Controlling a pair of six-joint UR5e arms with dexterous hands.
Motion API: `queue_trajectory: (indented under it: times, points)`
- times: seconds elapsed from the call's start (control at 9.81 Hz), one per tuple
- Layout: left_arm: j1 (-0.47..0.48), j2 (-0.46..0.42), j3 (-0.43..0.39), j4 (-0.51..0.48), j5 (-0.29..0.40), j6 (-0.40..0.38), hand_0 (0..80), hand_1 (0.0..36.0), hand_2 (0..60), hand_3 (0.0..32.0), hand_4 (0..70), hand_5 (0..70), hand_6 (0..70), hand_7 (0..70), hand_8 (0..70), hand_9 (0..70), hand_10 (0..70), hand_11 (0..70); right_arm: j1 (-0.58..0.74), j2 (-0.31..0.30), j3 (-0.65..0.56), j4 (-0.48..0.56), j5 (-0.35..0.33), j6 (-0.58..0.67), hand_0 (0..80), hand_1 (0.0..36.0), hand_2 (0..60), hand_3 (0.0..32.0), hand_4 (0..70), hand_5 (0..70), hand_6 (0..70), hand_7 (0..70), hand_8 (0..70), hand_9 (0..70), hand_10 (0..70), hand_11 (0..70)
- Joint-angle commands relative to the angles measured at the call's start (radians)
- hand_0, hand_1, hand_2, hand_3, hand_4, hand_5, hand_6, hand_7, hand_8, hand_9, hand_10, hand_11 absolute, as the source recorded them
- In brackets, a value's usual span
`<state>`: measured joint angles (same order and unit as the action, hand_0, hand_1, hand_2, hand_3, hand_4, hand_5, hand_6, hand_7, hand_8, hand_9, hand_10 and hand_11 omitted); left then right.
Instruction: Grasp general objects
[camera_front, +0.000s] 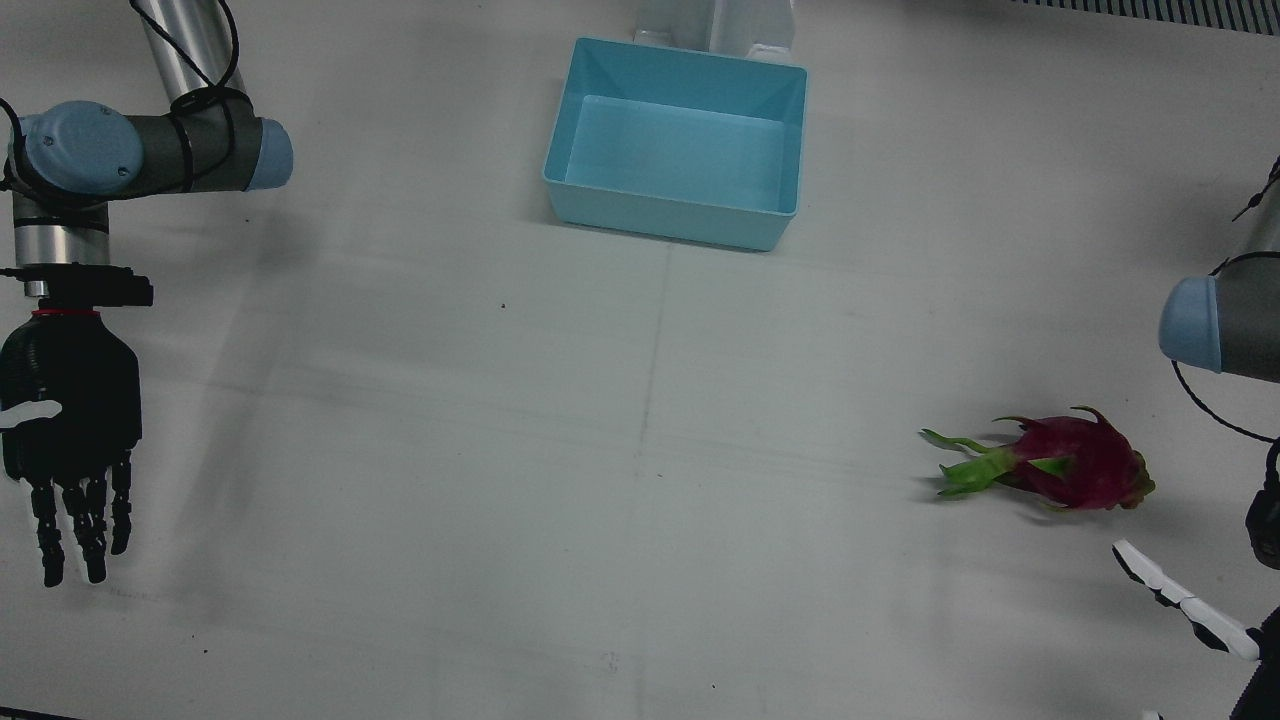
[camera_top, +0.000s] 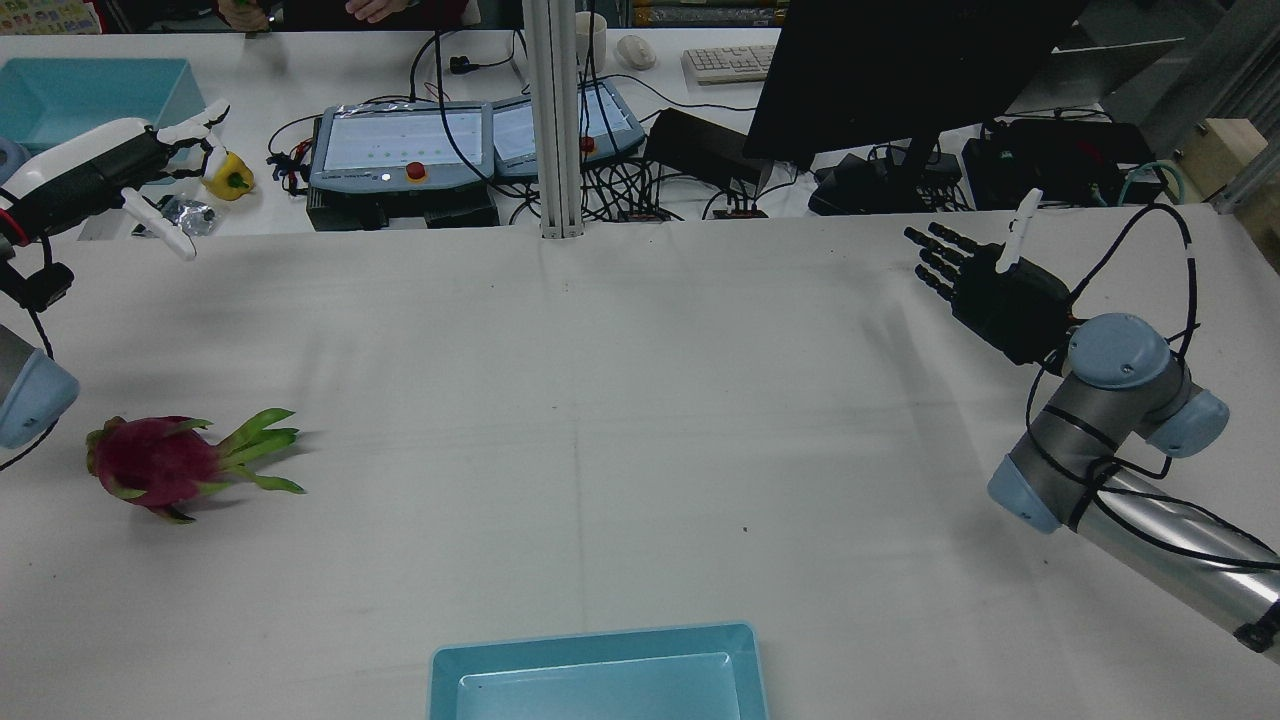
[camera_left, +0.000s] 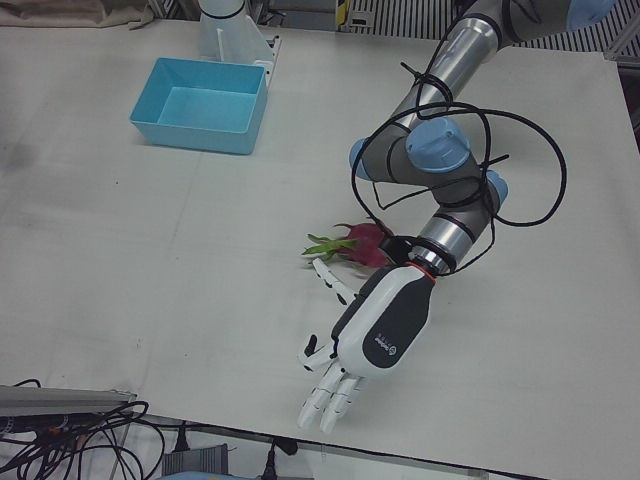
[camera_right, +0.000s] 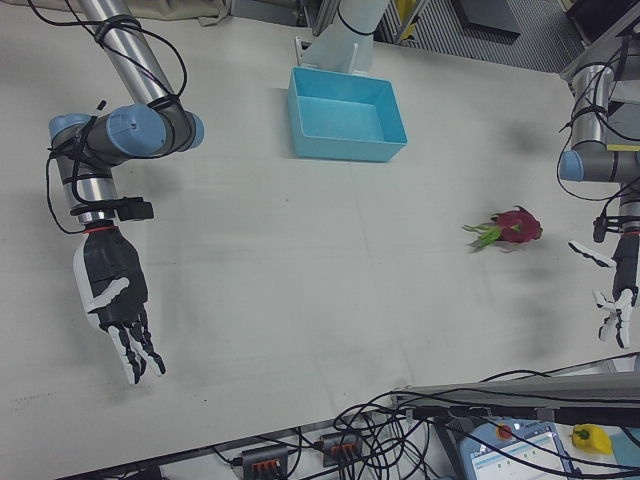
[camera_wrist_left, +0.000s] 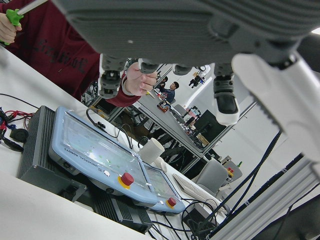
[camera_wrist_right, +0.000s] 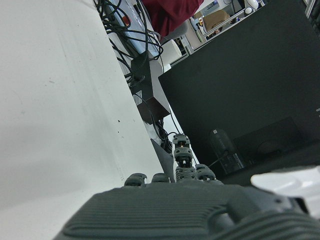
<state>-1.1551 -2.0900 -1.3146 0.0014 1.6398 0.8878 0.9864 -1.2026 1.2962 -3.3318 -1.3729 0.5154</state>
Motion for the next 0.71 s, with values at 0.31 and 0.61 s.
queue_trajectory:
  times: [0.31,0.61]
  points:
    - [0.002,-0.008,0.015,-0.003,0.0,0.0,18.1,0.0,0.0,18.6,6.2,0.0,0.0,0.0,0.0,0.0,0.0,0.0,0.0,0.0,0.0,0.0,0.0,0.0,0.0,0.0,0.0,0.0,0.0,0.0,0.0,0.0,0.0,0.0,0.0,0.0]
    - [0.0,-0.009,0.014,-0.003,0.0,0.002,18.6,0.0,0.0,18.6,4.8,0.0,0.0,0.0,0.0,0.0,0.0,0.0,0.0,0.0,0.0,0.0,0.0,0.0,0.0,0.0,0.0,0.0,0.0,0.0,0.0,0.0,0.0,0.0,0.0,0.0]
